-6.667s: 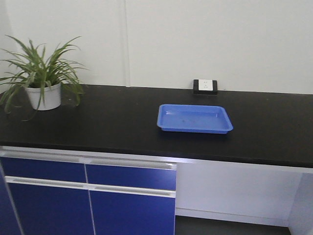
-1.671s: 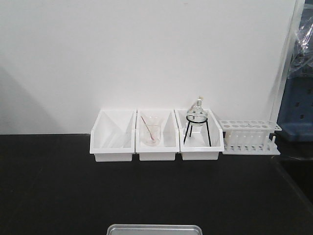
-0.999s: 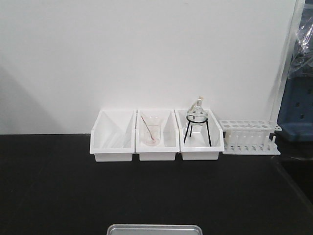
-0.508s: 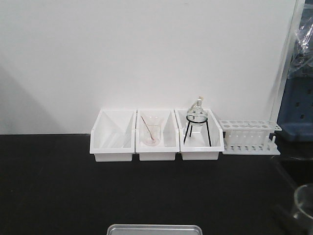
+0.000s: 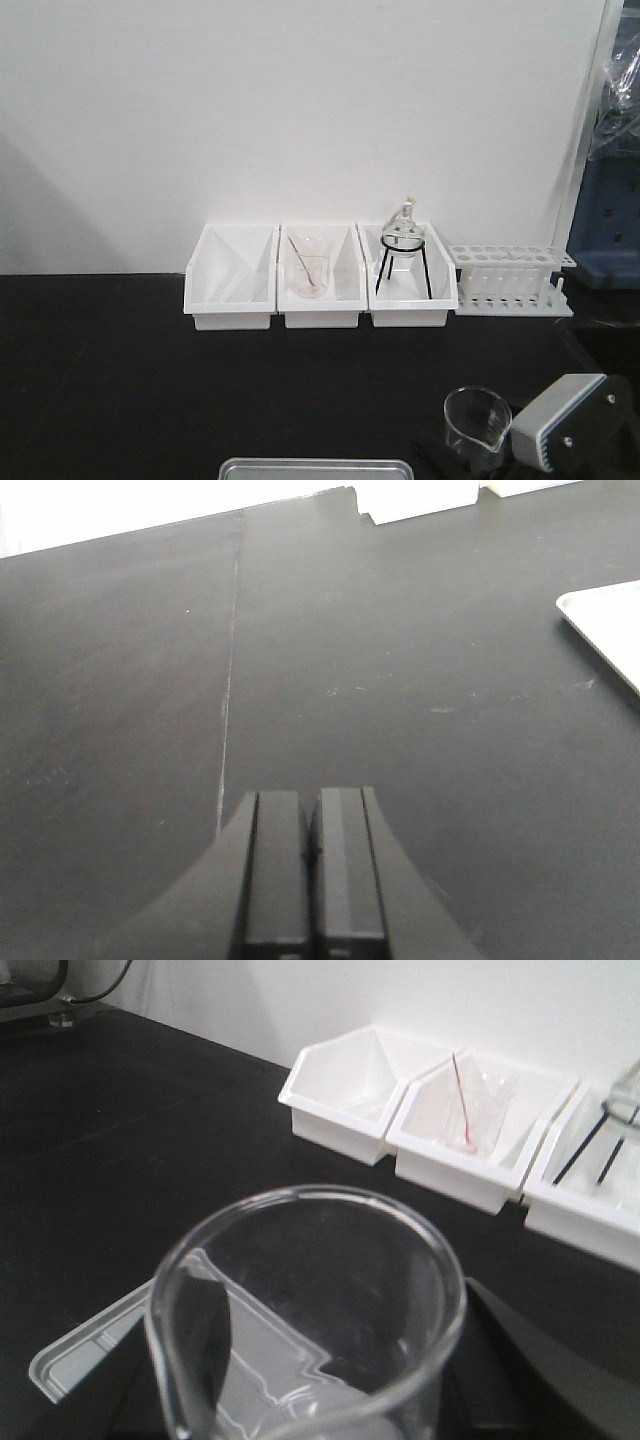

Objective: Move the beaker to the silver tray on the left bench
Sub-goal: 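Lower the beaker with the right gripper onto the silver tray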

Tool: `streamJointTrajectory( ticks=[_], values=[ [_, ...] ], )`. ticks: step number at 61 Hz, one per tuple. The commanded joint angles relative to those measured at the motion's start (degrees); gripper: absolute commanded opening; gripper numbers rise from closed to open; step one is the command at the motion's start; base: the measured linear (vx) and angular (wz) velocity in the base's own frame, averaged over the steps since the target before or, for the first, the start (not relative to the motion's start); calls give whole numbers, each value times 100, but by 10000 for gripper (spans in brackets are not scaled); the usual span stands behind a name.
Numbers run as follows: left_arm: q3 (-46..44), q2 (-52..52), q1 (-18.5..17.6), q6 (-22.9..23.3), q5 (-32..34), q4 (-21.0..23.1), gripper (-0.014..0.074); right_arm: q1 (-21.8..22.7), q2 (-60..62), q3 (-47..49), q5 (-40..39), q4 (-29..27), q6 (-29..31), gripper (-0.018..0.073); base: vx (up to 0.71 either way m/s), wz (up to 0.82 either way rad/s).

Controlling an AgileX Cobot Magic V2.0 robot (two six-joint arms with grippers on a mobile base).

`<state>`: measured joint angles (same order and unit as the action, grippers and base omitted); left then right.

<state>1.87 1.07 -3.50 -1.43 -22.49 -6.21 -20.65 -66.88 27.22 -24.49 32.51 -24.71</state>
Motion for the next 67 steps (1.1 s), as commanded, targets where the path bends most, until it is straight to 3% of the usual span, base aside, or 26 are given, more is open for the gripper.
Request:
streamJointTrajectory(
  ticks=[1,7,8,24,38,52,67],
  values=[
    [114,45,-24,11,475,12,1,38,-278,217,-899,-449,360,-11,0,0],
    [114,45,-24,11,475,12,1,38,-838,217,-1499,-596,792,-11,0,0],
    [114,45,-24,11,475,12,1,38,-1444,217,-2119,-638,1107,-11,0,0],
    [114,45,-24,11,475,12,1,19,-3369,546,-3790,-613,1142,-11,0,0],
    [114,45,-24,11,475,12,1,19,-4698,1383,-3946,-424,1113,-8,0,0],
    [114,45,-24,11,475,12,1,19,-5158,1571,-3929,-355,1118,13,0,0],
    [114,45,-24,11,475,12,1,19,-5217,1571,-3913,48,1118,149,0,0]
  ],
)
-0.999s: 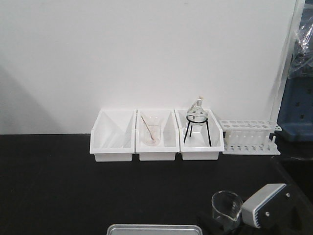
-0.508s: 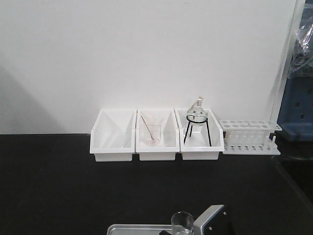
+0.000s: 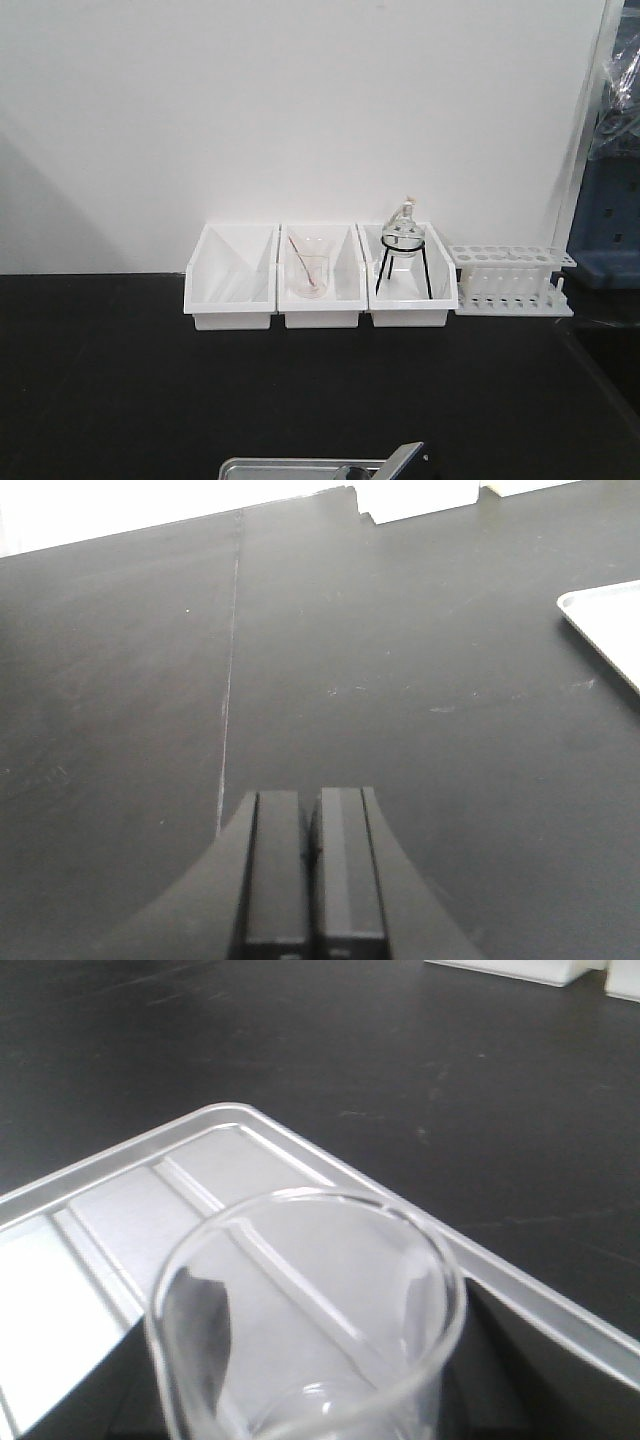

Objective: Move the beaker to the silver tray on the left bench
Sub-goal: 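Lower the beaker with the right gripper onto the silver tray, then open the right gripper and raise it away from the beaker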

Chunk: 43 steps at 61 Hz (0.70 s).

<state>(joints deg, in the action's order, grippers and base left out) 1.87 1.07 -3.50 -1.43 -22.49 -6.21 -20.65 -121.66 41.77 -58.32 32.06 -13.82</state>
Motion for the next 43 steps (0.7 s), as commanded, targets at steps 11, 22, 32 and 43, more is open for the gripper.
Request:
streamJointTrajectory(
  ticks=[11,22,32,43],
  values=[
    [114,45,-24,11,475,12,1,19,261,116,-526,48,28,336,0,0],
    [114,45,-24,11,475,12,1,19,261,116,-526,1,28,510,0,0],
    [114,45,-24,11,475,12,1,19,261,116,-526,-39,28,559,0,0],
    [114,45,-24,11,475,12,1,19,285,116,-560,-138,43,559,0,0]
  ],
)
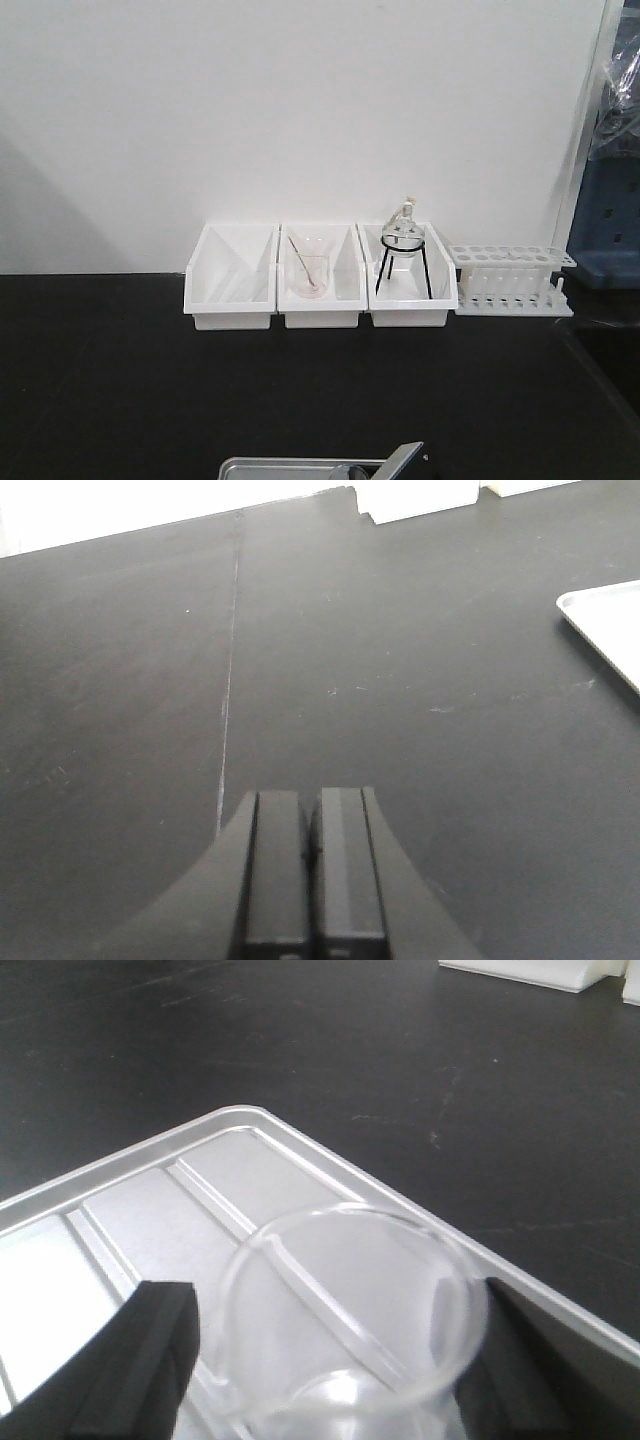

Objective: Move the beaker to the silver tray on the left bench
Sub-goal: 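Open the right gripper and raise it away from the beaker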

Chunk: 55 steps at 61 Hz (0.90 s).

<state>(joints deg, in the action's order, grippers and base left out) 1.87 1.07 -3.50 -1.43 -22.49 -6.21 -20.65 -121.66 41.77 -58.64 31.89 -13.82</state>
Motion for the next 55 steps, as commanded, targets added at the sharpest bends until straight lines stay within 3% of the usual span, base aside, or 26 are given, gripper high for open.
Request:
streamJointTrajectory(
  ticks=[1,21,31,35,47,55],
  values=[
    [114,45,-24,11,475,12,1,19,300,110,-527,-127,43,559,0,0],
    [114,45,-24,11,475,12,1,25,1299,97,-253,-171,17,558,0,0],
    [114,45,-24,11,475,12,1,25,2417,-11,476,-170,-496,493,0,0],
    [114,45,-24,11,475,12,1,25,3145,-88,1101,-146,-869,412,0,0],
    [114,45,-24,11,475,12,1,19,5657,-192,4155,246,-2146,-19,0,0],
    [114,45,-24,11,475,12,1,19,7027,-192,6300,401,-2257,-15,0,0]
  ],
)
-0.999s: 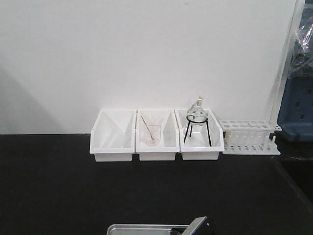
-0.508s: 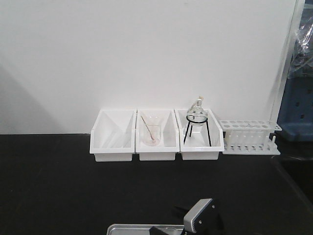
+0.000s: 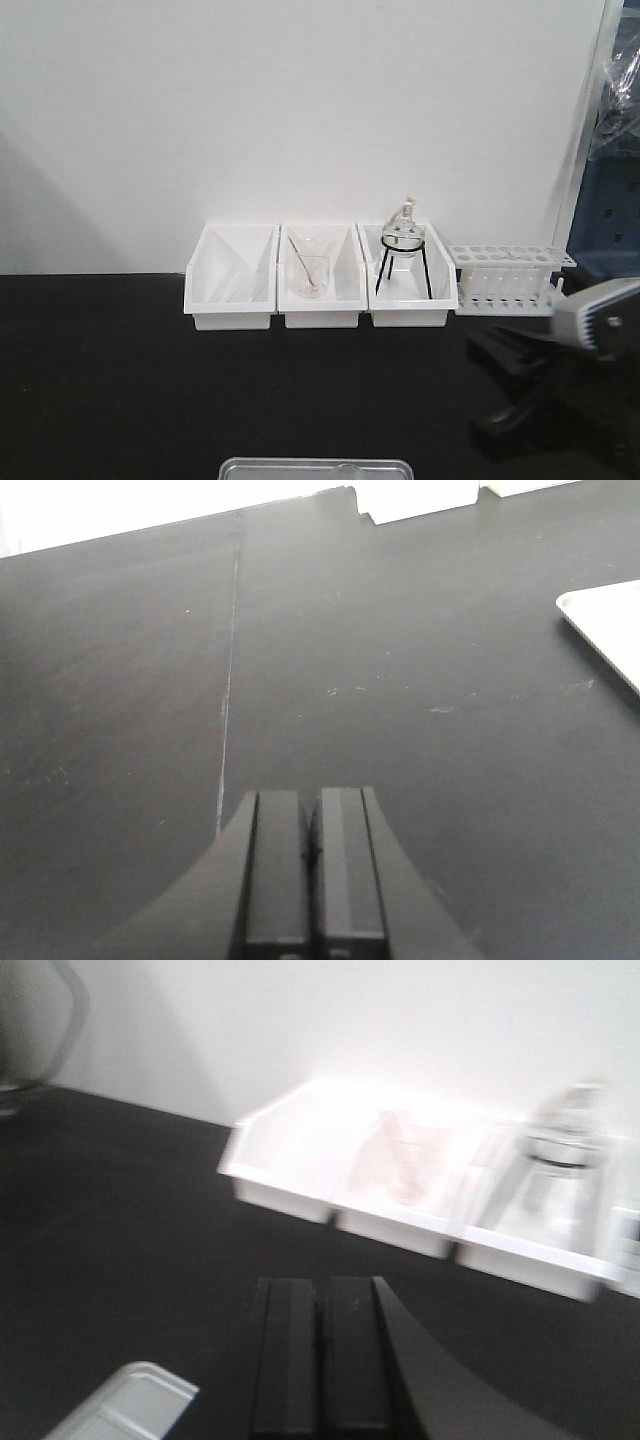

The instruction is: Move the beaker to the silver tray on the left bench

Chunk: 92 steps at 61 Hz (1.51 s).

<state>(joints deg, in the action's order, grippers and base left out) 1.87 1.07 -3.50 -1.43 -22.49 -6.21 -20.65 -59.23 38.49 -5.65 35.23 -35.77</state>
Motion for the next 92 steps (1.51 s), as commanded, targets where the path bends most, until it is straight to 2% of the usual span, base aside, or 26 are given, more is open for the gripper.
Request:
streamJointTrajectory(
  ticks=[1,7,17,31,49,52,56,63,69,75,85,88,92],
  values=[
    [114,45,-24,11,475,12,1,19,965,137,1260,67,-34,-15,0,0],
    [114,45,-24,11,475,12,1,19,1635,137,2163,62,125,-13,0,0],
    [114,45,-24,11,475,12,1,19,2284,137,2775,30,119,-11,0,0],
    [114,45,-24,11,475,12,1,19,2790,137,2961,37,119,-11,0,0],
    [114,45,-24,11,475,12,1,19,2807,137,2961,-21,124,-11,0,0],
    [114,45,-24,11,475,12,1,19,2749,137,3008,-211,201,-11,0,0],
    [114,45,-24,11,475,12,1,19,2679,137,3077,-639,629,-11,0,0],
    [114,45,-24,11,475,12,1,25,2661,-196,2794,-1722,2079,-11,0,0],
    [114,45,-24,11,475,12,1,25,2810,-950,2120,-2433,3065,-11,0,0],
    [114,45,-24,11,475,12,1,25,3117,-1939,978,-3186,3774,-11,0,0],
    [114,45,-24,11,475,12,1,314,3973,-3551,-613,-4074,4014,-11,0,0],
    [114,45,-24,11,475,12,1,525,4247,-3867,-802,-4185,3997,-11,0,0],
    [114,45,-24,11,475,12,1,862,4611,-4078,-649,-4191,3990,-11,0,0]
  ],
)
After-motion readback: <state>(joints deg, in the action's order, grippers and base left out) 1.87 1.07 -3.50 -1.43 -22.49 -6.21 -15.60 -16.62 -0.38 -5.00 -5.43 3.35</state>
